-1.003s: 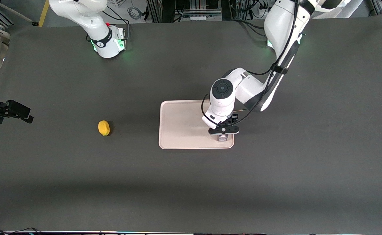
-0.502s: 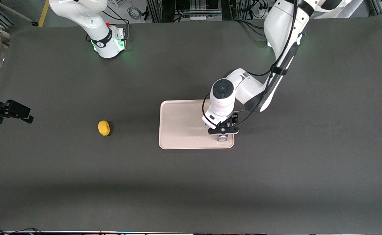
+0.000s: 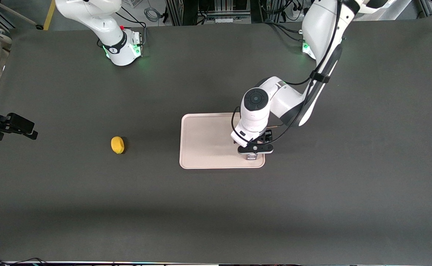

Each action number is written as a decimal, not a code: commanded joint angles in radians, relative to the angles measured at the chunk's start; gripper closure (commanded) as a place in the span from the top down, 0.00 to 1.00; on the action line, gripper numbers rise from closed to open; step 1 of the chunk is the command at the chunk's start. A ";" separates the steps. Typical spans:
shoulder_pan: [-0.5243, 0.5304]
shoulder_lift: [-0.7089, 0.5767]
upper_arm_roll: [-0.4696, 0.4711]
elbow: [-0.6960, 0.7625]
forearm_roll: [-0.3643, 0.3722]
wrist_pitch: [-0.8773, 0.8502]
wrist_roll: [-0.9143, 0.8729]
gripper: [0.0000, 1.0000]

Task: Place cookie box on tray

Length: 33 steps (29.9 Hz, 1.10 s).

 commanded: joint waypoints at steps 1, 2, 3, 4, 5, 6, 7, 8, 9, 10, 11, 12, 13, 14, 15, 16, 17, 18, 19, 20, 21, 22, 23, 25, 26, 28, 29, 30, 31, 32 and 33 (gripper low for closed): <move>0.014 -0.068 0.000 0.004 -0.001 -0.051 0.030 1.00; 0.017 -0.072 0.000 0.008 -0.001 -0.060 0.032 1.00; 0.020 -0.079 0.000 0.010 -0.003 -0.066 0.033 1.00; 0.025 -0.085 -0.001 0.011 -0.003 -0.072 0.033 1.00; 0.030 -0.091 -0.003 0.011 -0.006 -0.075 0.033 1.00; 0.036 -0.100 -0.003 0.011 -0.016 -0.075 0.042 1.00; 0.042 -0.109 -0.003 0.011 -0.032 -0.075 0.055 1.00; 0.048 -0.122 -0.001 0.011 -0.052 -0.077 0.078 1.00; 0.057 -0.132 -0.001 0.011 -0.073 -0.080 0.108 1.00; 0.069 -0.146 0.000 0.011 -0.095 -0.084 0.140 1.00; 0.083 -0.164 0.003 0.011 -0.118 -0.095 0.180 1.00; 0.094 -0.178 0.005 0.014 -0.138 -0.109 0.215 1.00; 0.105 -0.191 0.005 0.017 -0.153 -0.123 0.243 1.00; 0.120 -0.206 0.006 0.022 -0.171 -0.140 0.269 1.00; 0.134 -0.218 0.005 0.027 -0.185 -0.156 0.286 1.00; 0.148 -0.233 0.006 0.031 -0.194 -0.173 0.295 1.00; 0.164 -0.249 0.006 0.039 -0.201 -0.195 0.305 1.00; 0.184 -0.261 0.005 0.048 -0.201 -0.218 0.314 1.00; 0.200 -0.273 0.005 0.059 -0.201 -0.244 0.326 1.00; 0.212 -0.287 0.005 0.069 -0.202 -0.273 0.343 1.00; 0.224 -0.299 0.005 0.080 -0.201 -0.297 0.363 1.00; 0.237 -0.313 0.006 0.091 -0.201 -0.327 0.386 1.00; 0.247 -0.326 0.006 0.102 -0.201 -0.351 0.401 1.00; 0.284 -0.349 0.006 0.123 -0.199 -0.405 0.424 1.00; 0.298 -0.358 0.006 0.134 -0.198 -0.423 0.434 1.00; 0.319 -0.376 0.017 0.155 -0.196 -0.460 0.472 1.00; 0.327 -0.384 0.029 0.166 -0.195 -0.477 0.498 1.00; 0.329 -0.390 0.049 0.175 -0.193 -0.491 0.525 1.00; 0.330 -0.398 0.068 0.183 -0.198 -0.506 0.558 1.00; 0.338 -0.405 0.084 0.188 -0.201 -0.515 0.588 1.00; 0.349 -0.411 0.097 0.191 -0.202 -0.522 0.613 1.00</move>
